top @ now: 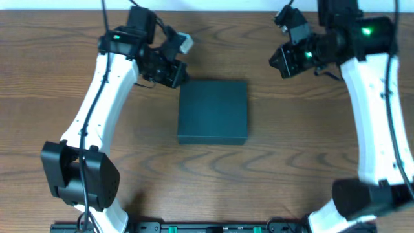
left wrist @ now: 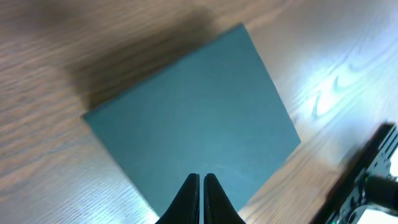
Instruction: Pack container
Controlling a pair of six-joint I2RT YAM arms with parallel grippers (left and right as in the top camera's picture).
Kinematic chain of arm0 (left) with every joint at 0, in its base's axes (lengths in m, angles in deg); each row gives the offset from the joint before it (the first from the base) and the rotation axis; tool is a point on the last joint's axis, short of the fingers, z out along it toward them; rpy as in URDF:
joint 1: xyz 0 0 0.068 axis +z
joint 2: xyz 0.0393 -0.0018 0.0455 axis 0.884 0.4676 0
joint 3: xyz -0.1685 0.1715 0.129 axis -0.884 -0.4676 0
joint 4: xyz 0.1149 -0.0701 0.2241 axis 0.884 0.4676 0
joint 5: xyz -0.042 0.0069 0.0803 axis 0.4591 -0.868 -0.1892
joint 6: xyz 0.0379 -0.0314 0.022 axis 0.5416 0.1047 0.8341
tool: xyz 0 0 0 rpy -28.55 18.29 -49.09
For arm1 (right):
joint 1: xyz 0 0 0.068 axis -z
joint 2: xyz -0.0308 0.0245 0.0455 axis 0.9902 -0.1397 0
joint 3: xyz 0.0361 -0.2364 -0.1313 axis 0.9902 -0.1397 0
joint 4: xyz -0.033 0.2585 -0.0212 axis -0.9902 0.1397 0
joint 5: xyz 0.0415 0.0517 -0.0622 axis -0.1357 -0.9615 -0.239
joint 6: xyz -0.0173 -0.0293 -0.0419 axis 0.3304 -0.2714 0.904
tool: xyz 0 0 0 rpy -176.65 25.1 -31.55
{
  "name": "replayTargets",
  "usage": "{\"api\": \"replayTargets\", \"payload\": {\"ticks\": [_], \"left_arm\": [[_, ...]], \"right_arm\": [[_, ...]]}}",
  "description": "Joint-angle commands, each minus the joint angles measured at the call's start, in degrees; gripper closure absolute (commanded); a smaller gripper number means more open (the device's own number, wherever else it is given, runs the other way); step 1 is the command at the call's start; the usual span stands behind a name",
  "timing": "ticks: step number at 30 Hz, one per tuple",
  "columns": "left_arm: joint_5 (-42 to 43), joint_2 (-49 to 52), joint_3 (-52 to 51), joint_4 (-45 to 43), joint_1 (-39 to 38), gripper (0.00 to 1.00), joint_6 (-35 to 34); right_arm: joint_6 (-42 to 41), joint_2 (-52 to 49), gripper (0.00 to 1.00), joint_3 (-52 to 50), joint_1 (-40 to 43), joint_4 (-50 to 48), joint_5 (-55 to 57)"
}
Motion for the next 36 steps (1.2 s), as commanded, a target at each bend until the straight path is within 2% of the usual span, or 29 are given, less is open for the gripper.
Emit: {"api": "replayTargets", "payload": {"ticks": [1,6,18,21,26,31,36], "left_arm": [[-2.0,-0.9,-1.1,0.3,-2.1,0.94,3.0],[-1.5,-0.9,-4.2,0.2,-3.4,0.94,3.4],[5.1,-0.9,-12.7,0.5,-3.4,0.94,4.1],[4.4,-1.9,-12.7,3.4,-3.4,0.94,3.7],[2.0,-8.3,-12.7,8.1,-3.7,0.94,0.1],[-5.1,-22.1,-15.7,8.0,-7.9,0.94,-7.6],[-10.0,-37.2,-23.1,6.6,-15.3,0.94,-16.2]], "right_arm": [[-6.1,1.8,0.98,-2.4,-3.8,0.9,7.2],[-11.8,6.9,0.98,-13.0,-8.7,-4.0,9.7],[-26.5,27.8,0.98,-57.5,-17.2,-27.7,6.2],[-26.4,29.3,0.98,-60.3,-17.2,-26.9,6.2],[-21.5,34.2,0.98,-60.3,-17.2,-21.2,5.3],[-17.2,46.0,0.98,-60.3,-17.2,-16.5,5.1],[-13.7,57.6,0.98,-60.3,-17.2,-14.6,6.9]]}}
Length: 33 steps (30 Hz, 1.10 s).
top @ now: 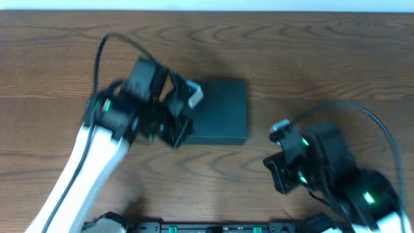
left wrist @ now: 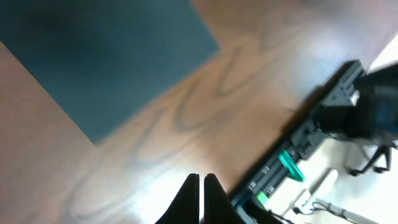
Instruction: Pack container
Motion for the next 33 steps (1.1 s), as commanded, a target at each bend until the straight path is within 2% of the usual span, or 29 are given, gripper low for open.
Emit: {"api": "replayTargets", "payload": {"ticks": [1,6,7,8,9,10,11,12,14,33], "left_arm": [[-6.2,-8.0,-5.6,-1.6,-4.3,0.94,-8.7],[-10.0,-17.6,-12.9,-4.7,-7.1,0.94,-15.4],[-10.2,-18.6,-13.7,-4.8,-7.1,0.94,-16.2],[-10.2,-19.7,-14.5,-4.7,-7.1,0.94,-16.6],[-10.2,-20.9,-15.1,-4.7,-7.1,0.94,-16.6],[-10.2,-21.4,-15.3,-4.5,-7.1,0.92,-16.6],[-10.1,-21.7,-15.3,-4.1,-7.1,0.64,-16.6],[-10.1,-21.9,-15.3,-3.4,-7.1,0.05,-16.8],[-10.1,-21.9,-15.3,-1.3,-7.1,0.04,-20.1],[-10.4,-23.0,-15.3,0.5,-6.1,0.05,-20.0]], "right_arm": [[3.2,5.2,0.98,0.3,-0.3,0.5,2.5],[3.2,8.1,0.98,0.3,-0.3,0.9,4.3],[3.2,8.1,0.84,0.3,-0.3,1.0,4.5],[3.2,8.0,0.65,0.3,-0.3,1.0,5.3],[3.1,8.0,0.37,0.3,-0.3,0.9,5.8],[3.2,8.0,0.01,0.3,-0.3,0.9,6.0],[3.2,7.9,0.01,0.3,-0.3,0.6,6.6],[3.2,7.9,0.01,0.3,-0.3,0.6,7.5],[3.2,7.9,0.01,0.3,-0.3,0.8,8.3],[3.2,7.9,0.01,0.3,-0.3,0.9,8.3]]}}
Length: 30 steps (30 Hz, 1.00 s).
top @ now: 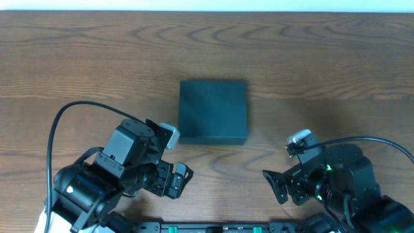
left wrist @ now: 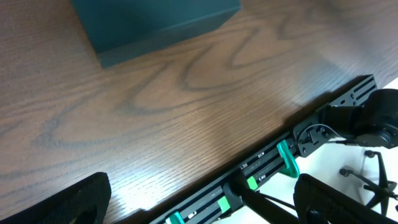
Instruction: Pack container
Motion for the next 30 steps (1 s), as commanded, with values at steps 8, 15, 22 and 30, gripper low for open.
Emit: {"api": "replayTargets", "payload": {"ticks": [8,15,22,30], "left_arm": [[-14.8,-14.9,-3.1,-4.2,14.0,0.05,0.1],[-19.5,-31.1,-20.0,-15.1,26.5,0.05,4.9],[-19.5,-43.7,-40.8,-27.1,31.5,0.05,5.0],[-19.5,-48.6,-54.6,-36.6,31.5,0.05,5.0]], "right_arm": [[0.7,0.0,0.01,0.3,-0.3,0.2,0.3],[0.7,0.0,0.01,0.3,-0.3,0.2,0.4],[0.7,0.0,0.01,0.3,-0.3,0.2,0.3],[0.7,0.0,0.01,0.3,-0.3,0.2,0.3]]}}
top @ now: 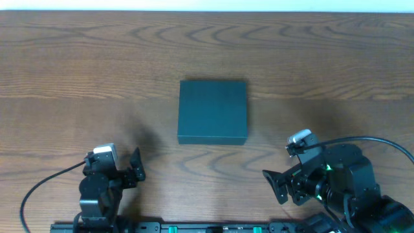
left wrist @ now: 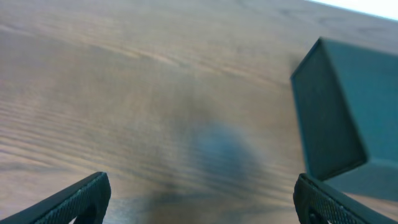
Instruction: Pack container
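Observation:
A dark teal closed box (top: 213, 111) lies flat at the table's middle. In the left wrist view the box (left wrist: 339, 115) shows at the right, seen from low down with its side wall facing me. My left gripper (top: 132, 169) is low at the front left, well short of the box. It is open (left wrist: 199, 199) wide, with nothing between its fingers (left wrist: 74, 199). My right gripper (top: 275, 186) is at the front right, pointing left, apart from the box; how its jaws stand is unclear.
The brown wooden table (top: 77, 77) carries only the box. A black rail with green clips (top: 213, 228) runs along the front edge between the two arm bases.
My left arm has folded down and back to the front left corner. Its open gripper now faces the box across the table instead of the front rail. The right arm has not moved.
Both arms were stretched to the back of the table, my left gripper shut over the box's back left corner. Then both had drawn toward the front, the left still shut. Then the left stood open near the front edge, and now both are folded at the front.

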Controlling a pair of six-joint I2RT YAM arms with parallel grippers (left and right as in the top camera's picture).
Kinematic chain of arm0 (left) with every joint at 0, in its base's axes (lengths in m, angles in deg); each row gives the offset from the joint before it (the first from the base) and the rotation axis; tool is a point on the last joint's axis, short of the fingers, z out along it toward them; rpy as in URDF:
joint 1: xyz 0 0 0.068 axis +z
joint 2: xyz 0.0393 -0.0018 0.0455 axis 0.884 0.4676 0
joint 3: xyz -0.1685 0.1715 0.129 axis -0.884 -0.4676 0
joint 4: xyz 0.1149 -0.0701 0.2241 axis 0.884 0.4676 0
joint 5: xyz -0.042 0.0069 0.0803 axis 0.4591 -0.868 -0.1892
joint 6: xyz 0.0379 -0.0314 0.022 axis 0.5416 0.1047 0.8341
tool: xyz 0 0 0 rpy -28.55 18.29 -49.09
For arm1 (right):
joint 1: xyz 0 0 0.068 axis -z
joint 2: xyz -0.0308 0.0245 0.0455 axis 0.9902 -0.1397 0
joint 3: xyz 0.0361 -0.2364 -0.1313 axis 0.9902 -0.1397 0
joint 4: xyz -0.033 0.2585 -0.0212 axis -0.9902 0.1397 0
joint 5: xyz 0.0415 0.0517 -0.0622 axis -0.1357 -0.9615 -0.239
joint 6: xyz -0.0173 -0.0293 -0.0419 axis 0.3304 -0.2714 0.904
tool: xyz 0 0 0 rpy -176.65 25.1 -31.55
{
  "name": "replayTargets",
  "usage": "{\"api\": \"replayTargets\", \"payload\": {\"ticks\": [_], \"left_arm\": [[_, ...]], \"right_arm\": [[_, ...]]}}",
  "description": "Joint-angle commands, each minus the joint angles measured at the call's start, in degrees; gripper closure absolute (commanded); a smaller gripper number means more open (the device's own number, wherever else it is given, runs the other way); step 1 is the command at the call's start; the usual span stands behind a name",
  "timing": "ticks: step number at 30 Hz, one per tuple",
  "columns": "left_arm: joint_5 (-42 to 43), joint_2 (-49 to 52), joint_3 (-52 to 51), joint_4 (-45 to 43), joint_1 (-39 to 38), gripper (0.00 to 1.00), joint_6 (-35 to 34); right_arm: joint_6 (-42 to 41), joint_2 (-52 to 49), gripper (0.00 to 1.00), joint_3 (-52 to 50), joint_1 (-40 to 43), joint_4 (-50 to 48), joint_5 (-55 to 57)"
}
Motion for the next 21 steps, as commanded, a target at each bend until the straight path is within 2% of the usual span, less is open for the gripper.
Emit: {"api": "replayTargets", "payload": {"ticks": [1,21], "left_arm": [[-1.1,-1.1,-3.3,-2.7,0.4,0.05,1.2],[-2.5,-4.2,-4.6,-4.0,0.3,0.05,1.2]], "right_arm": [[0.6,0.0,0.01,0.3,-0.3,0.1,0.2],[0.6,0.0,0.01,0.3,-0.3,0.1,0.2]]}}
